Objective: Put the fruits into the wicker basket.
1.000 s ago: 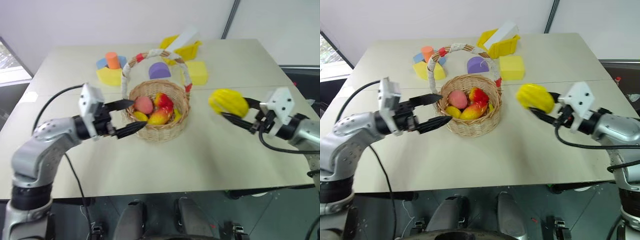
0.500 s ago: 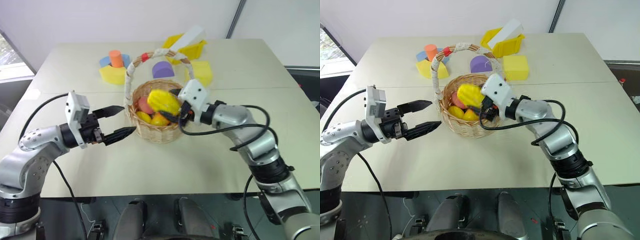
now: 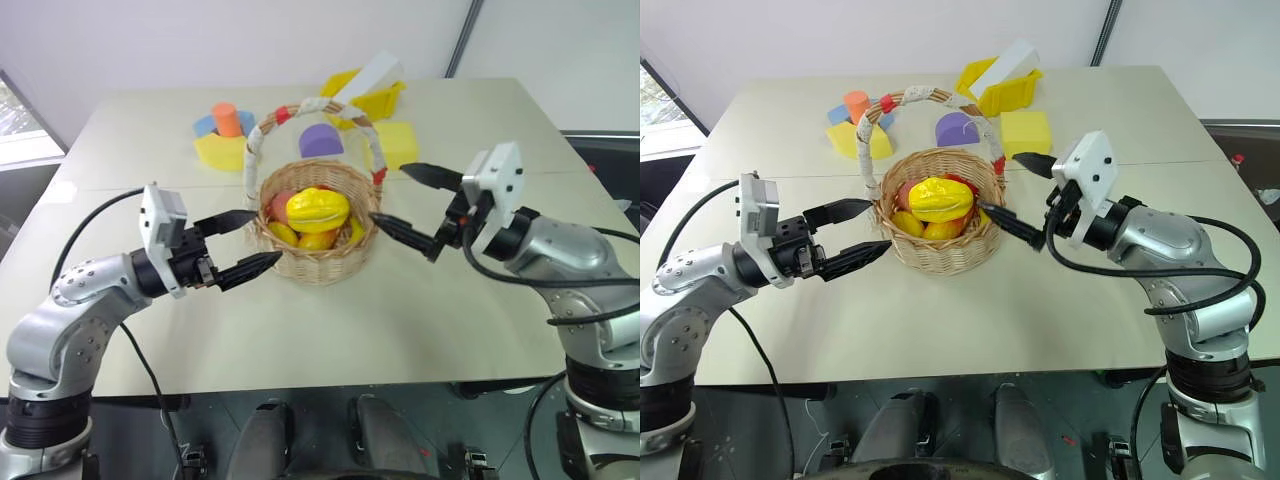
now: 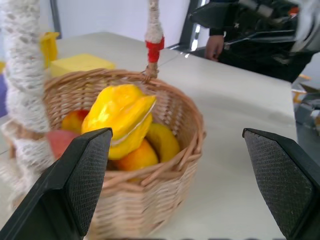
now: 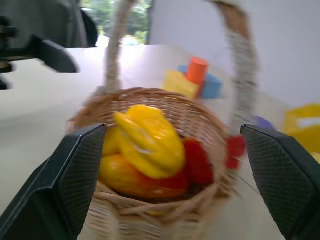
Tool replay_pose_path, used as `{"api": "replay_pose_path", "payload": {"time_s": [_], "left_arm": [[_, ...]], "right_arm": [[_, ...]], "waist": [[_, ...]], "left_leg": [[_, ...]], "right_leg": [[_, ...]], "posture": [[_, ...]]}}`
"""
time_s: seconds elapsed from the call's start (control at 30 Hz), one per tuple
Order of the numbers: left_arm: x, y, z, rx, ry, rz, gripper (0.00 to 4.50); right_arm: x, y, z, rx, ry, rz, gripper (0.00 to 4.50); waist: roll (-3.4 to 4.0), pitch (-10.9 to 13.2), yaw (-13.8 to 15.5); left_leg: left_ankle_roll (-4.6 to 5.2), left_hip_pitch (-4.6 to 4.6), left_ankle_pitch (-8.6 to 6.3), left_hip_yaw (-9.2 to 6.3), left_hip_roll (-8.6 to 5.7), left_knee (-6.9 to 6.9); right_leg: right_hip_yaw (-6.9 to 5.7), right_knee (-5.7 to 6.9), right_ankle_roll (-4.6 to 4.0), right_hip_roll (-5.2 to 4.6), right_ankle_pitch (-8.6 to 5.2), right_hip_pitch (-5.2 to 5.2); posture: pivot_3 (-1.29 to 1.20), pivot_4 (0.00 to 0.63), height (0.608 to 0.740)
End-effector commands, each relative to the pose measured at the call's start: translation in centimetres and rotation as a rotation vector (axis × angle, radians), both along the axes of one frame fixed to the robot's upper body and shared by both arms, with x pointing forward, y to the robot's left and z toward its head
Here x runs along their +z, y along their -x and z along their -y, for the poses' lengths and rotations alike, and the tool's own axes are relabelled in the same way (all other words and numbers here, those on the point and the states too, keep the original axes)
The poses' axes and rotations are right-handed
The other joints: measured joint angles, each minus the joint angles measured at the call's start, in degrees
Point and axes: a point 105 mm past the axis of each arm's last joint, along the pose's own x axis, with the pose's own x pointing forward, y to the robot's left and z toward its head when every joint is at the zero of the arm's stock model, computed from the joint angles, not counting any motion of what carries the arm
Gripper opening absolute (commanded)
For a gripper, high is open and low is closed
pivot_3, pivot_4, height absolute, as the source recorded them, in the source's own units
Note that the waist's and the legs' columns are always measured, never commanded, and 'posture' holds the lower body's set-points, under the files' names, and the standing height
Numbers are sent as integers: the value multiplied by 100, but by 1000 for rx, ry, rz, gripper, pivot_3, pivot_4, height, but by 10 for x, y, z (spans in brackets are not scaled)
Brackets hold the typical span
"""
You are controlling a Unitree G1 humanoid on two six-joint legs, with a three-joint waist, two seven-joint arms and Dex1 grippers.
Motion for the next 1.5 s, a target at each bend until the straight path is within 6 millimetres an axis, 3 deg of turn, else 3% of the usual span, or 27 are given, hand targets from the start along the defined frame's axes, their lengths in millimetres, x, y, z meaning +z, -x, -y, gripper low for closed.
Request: {"api": "replay_pose_path", "payload": {"time_s": [0.03, 0.23, 0.3, 0.33, 0.57, 0.7, 0.8, 0.9, 1.0, 1.07, 1.23, 1.33, 1.43, 1.5], "left_arm": [[8, -2, 6, -23, 30, 38, 4500], [9, -1, 11, -34, 36, 49, 4500], [9, 1, 12, -32, 36, 53, 4500], [9, 1, 12, -31, 37, 54, 4500], [8, 2, 13, -27, 41, 56, 4500], [9, 1, 14, -34, 46, 58, 4500], [9, 1, 16, -43, 46, 59, 4500], [9, 0, 16, -47, 48, 58, 4500], [9, -2, 21, -70, 54, 57, 4500], [9, -4, 25, -80, 59, 58, 4500], [10, -7, 33, -103, 72, 66, 4500], [10, -7, 36, -109, 73, 70, 4500], [10, -7, 36, -107, 73, 72, 4500], [10, -8, 35, -97, 74, 71, 4500]], "right_arm": [[0, -24, -4, -94, -120, -5, 4463], [-18, -54, -19, -151, -209, -64, 4463], [-18, -57, -17, -163, -239, -73, 3969], [-18, -58, -16, -165, -249, -74, 3663], [-10, -55, -8, -163, -270, -55, 58], [-1, -51, 10, -220, -258, -5, 21], [17, -52, 57, -387, -248, 78, 21], [28, -51, 93, -514, -241, 130, 21], [38, -48, 166, -794, -184, 199, 21], [38, -46, 196, -915, -165, 220, 21], [28, -48, 241, -1111, -157, 222, 21], [18, -50, 248, -1132, -148, 200, 21], [14, -50, 248, -1127, -142, 192, 1356], [15, -46, 247, -1123, -135, 195, 2512]], "waist": [[1, 0, -4], [2, 0, 27], [2, 0, 43], [2, 0, 46], [3, 1, 14], [5, 2, 22], [6, 3, 48], [5, 3, 61], [5, 3, 60], [5, 3, 58], [7, 3, -34], [13, 5, -101], [14, 5, -129], [14, 5, -120]], "left_leg": [[-1, 0, 1, 0, -1, 0], [-3, -12, 2, 2, -6, 0], [-3, -15, 2, 1, -8, 0], [-3, -16, 2, 1, -10, 0], [-3, -16, 2, 1, -9, -2], [-3, -15, 2, 1, -8, -3], [-2, -17, 2, 1, -12, -3], [-1, -19, 1, 1, -16, -3], [0, -19, 0, 2, -16, -3], [0, -19, 0, 3, -17, -3], [1, -8, 0, 30, -3, -4], [2, -2, 1, 41, 0, -5], [3, -2, 1, 46, 0, -5], [3, -1, 0, 47, 0, -4]], "right_leg": [[0, 3, 0, 0, 0, -1], [2, 6, 0, -2, 0, -14], [2, 5, 0, -5, 0, -16], [2, 4, 0, -6, 0, -15], [1, 2, 0, -6, 0, -16], [1, 3, 0, -5, 0, -16], [1, 1, 0, -8, 0, -15], [0, -2, 0, -7, 0, -14], [0, -5, 0, -6, 0, -13], [-1, -6, 0, -4, 0, -9], [12, -2, 0, 5, 0, -11], [20, 6, 0, 10, 0, -11], [25, 7, 1, 11, 0, -12], [26, 7, 2, 13, 0, -12]], "posture": [[0, 150, 740], [0, 150, 740], [0, 150, 740], [0, 150, 740], [0, 150, 740], [0, 150, 740], [0, 150, 740], [0, 150, 740], [0, 150, 740], [0, 150, 740], [0, 150, 740], [0, 150, 740], [0, 150, 740], [0, 150, 740]]}}
